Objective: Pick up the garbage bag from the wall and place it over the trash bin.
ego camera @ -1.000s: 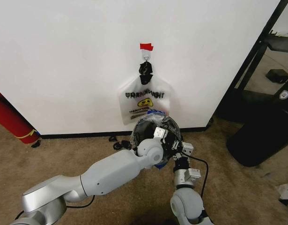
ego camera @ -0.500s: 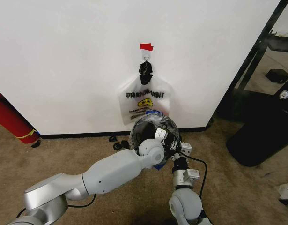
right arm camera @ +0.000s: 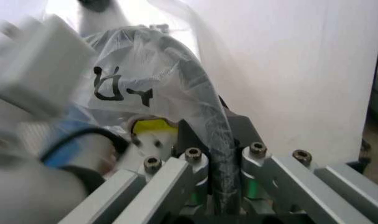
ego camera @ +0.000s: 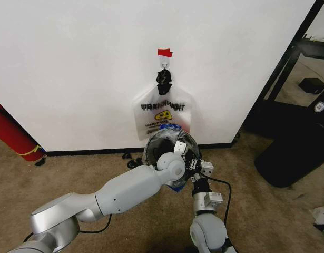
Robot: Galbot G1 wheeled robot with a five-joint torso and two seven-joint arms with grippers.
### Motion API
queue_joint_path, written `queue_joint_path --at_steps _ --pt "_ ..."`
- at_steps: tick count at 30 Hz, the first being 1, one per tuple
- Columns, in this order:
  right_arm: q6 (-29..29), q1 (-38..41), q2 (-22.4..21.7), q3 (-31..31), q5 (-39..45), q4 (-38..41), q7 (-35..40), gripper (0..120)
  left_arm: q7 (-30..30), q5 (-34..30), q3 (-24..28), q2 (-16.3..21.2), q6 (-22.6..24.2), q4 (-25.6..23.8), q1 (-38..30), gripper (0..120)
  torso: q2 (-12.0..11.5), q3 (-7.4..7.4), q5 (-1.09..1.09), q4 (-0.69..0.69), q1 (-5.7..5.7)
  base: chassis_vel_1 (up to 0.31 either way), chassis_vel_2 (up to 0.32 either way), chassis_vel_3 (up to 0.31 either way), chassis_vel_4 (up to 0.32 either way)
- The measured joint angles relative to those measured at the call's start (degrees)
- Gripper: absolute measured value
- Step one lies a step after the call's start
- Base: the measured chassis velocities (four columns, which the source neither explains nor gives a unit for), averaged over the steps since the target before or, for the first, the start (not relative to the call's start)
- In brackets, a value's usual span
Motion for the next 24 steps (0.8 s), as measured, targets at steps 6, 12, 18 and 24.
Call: queue_joint_path --at_steps 6,12,18,24 --pt "-0.4 0.4 -0.3 0.9 2.7 -0.6 0.9 1 -0.3 0.0 -1.1 1.5 -0.6 -2.5 -0.4 0 0.0 0.0 0.07 -0.01 0.0 0.0 0.0 0.0 0.0" --pt "-1.0 0.9 -0.3 1.3 4.0 -0.4 1.3 1 -0.9 1.3 -1.2 2.1 -2.4 -3.5 -0.7 0 0.0 0.0 0.06 0.0 0.0 0.0 0.0 0.0 0.0" --pt "-1.6 1.0 -0.2 1.1 5.1 0.4 1.7 1 -1.0 2.3 -1.1 1.1 -3.6 -1.8 0.2 0 0.0 0.0 0.05 0.0 0.0 0.0 0.0 0.0 0.0" --pt "-1.6 0.1 0.4 0.2 5.1 1.1 1.6 1 -0.4 2.5 -1.3 -0.1 -4.0 0.7 0.4 0 0.0 0.0 0.05 0.0 0.0 0.0 0.0 0.0 0.0"
